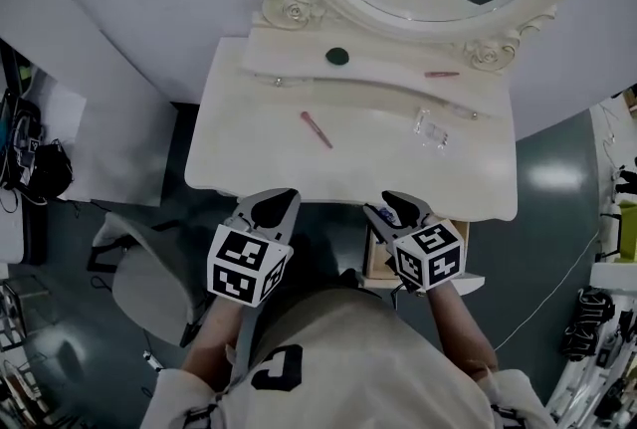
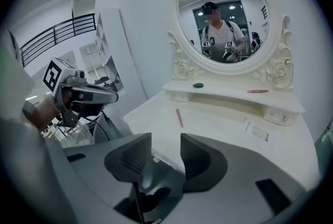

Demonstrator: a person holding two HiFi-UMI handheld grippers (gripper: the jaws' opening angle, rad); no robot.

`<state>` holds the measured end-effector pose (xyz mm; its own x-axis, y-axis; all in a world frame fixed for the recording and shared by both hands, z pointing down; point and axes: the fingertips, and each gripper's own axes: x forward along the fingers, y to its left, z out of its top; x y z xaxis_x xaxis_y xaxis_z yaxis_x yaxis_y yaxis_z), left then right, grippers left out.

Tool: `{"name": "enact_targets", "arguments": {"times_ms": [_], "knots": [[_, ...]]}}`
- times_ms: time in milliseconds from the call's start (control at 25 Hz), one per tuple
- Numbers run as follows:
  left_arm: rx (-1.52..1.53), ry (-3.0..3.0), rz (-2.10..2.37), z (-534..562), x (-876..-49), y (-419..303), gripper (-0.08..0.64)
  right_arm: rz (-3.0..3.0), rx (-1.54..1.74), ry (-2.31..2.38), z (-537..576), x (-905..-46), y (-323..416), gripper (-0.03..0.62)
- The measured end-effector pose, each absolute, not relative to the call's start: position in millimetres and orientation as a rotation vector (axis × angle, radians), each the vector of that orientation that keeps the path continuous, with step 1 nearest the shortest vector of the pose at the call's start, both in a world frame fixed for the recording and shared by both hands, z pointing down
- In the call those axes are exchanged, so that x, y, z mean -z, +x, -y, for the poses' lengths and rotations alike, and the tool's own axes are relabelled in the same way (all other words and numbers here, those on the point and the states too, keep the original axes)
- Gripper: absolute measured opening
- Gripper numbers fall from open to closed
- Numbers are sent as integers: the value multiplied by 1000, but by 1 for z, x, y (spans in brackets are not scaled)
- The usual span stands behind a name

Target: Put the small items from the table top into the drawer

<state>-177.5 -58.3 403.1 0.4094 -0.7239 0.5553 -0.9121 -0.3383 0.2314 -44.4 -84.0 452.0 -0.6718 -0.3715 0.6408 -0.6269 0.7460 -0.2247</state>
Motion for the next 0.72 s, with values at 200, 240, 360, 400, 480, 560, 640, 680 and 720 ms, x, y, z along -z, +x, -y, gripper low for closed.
{"name": "enact_targets", "arguments": {"times_ms": [200,240,360,400,480,560,640,680,720], "knots": [[-473,2143,1384,64,-408,-203,58,2367,-558,745,103,-451,-75,186],[-471,2140,1383,64,-409,-208,58,2368,-552,746,107,-450,-81,187],[-465,2128,1385,67,-412,-224,58,2364,-536,751,118,-451,-97,187],[-460,2124,1386,68,-412,-229,58,2361,-532,750,121,-451,-102,189],[-450,2120,1387,72,-413,-238,58,2353,-514,746,129,-453,-113,187],[-442,2118,1386,75,-414,-245,57,2342,-477,742,138,-455,-123,187],[-438,2112,1383,77,-418,-251,58,2327,-447,731,145,-460,-132,187],[-437,2109,1381,77,-420,-254,57,2321,-441,725,149,-462,-136,187],[-435,2105,1381,78,-421,-256,58,2316,-437,721,152,-465,-140,187]]}}
